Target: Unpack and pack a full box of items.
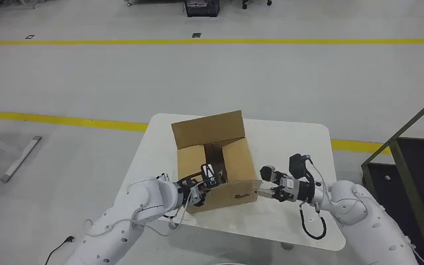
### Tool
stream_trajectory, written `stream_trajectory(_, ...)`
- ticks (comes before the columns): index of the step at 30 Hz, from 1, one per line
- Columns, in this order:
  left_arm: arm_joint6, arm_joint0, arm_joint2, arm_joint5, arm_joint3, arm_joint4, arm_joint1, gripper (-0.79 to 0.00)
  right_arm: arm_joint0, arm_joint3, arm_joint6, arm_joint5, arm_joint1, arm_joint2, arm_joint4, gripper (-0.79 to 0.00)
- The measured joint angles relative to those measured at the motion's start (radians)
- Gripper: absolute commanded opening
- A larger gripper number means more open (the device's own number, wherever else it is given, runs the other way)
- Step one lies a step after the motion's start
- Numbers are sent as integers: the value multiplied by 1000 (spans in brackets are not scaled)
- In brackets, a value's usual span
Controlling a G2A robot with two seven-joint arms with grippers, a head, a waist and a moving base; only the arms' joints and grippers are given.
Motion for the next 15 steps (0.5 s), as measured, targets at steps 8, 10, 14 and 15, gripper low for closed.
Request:
stream_trajectory(8, 23, 30, -3, -73, -28, 34, 10, -785, 29, 57, 47, 33, 3, -6, 252, -785)
stream_trajectory(10, 23, 36, -5, -83, -31, 40, 12, -785, 39, 66, 66, 57, 2, -13, 298, -785)
stream_trajectory(14, 24, 40, -7, -96, -36, 53, 15, -785, 71, 76, 120, 135, -4, -53, 353, -785)
stream_trajectory(15, 26, 40, -6, -103, -38, 58, 15, -785, 86, 82, 146, 162, -8, -76, 362, -785)
